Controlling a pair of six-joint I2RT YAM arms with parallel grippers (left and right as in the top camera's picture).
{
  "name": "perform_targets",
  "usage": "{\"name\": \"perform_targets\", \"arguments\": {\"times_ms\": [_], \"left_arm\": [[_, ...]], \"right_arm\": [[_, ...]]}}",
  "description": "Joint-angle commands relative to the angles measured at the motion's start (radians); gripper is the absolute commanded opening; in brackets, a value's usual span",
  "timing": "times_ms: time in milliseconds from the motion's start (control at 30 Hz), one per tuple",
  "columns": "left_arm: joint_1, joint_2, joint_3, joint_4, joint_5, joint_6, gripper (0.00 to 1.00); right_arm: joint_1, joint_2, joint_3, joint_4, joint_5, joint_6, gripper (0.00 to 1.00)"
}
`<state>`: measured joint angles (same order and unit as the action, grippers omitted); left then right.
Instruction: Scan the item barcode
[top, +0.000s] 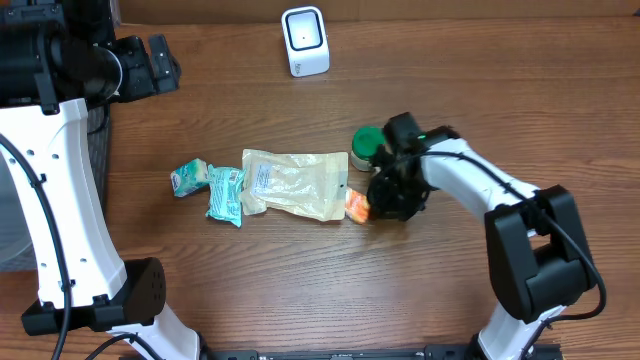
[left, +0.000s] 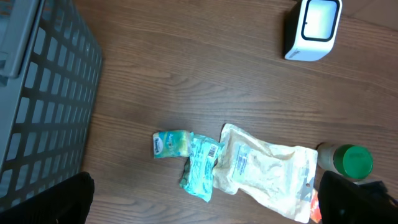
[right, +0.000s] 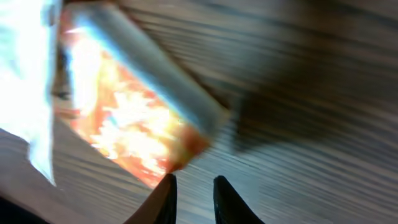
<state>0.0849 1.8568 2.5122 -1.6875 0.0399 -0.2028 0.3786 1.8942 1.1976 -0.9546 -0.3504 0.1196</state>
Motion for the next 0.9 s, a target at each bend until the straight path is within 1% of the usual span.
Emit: {"name": "perform_targets", "arguments": {"times_ms": [0, 167, 267, 300, 367, 400, 500, 633, 867], "left_arm": [[0.0, 0.003, 0.01, -0.002, -0.006, 0.02, 1.0], [0.0, 0.003, 0.01, -0.002, -0.006, 0.02, 1.0], [0.0, 0.003, 0.01, -0.002, -0.006, 0.02, 1.0], [0.0, 0.003, 0.01, -0.002, -0.006, 0.02, 1.0], [0.0, 0.003, 0.01, -0.002, -0.006, 0.02, 1.0], [0.0, 0.003, 0.01, -0.002, -0.006, 0.02, 1.0], [0.0, 0.003, 0.01, -0.002, -0.006, 0.02, 0.99], [0.0, 0.003, 0.01, -0.002, -0.006, 0.02, 1.0], [0.0, 0.003, 0.01, -0.002, -0.006, 0.02, 0.99]], "right_arm": [[-0.006, -0.032, 0.014, 0.005, -0.013, 0.011, 0.18], [-0.07, -0.049, 0.073, -0.039, -0.017, 0.002, 0.18], [-0.1, -0.065, 0.085, -0.037, -0.064, -0.078, 0.22], [-0.105, -0.065, 0.084, -0.034, -0.075, -0.099, 0.28], [-0.107, -0.061, 0.075, -0.005, -0.086, -0.123, 0.35], [-0.107, -0.059, 0.064, 0.024, -0.098, -0.142, 0.42], [-0.107, -0.044, 0.027, 0.106, -0.162, -0.195, 0.49], [-0.107, -0.03, -0.011, 0.159, -0.201, -0.254, 0.5], [-0.134, -0.029, -0.019, 0.161, -0.185, -0.312, 0.51]]}}
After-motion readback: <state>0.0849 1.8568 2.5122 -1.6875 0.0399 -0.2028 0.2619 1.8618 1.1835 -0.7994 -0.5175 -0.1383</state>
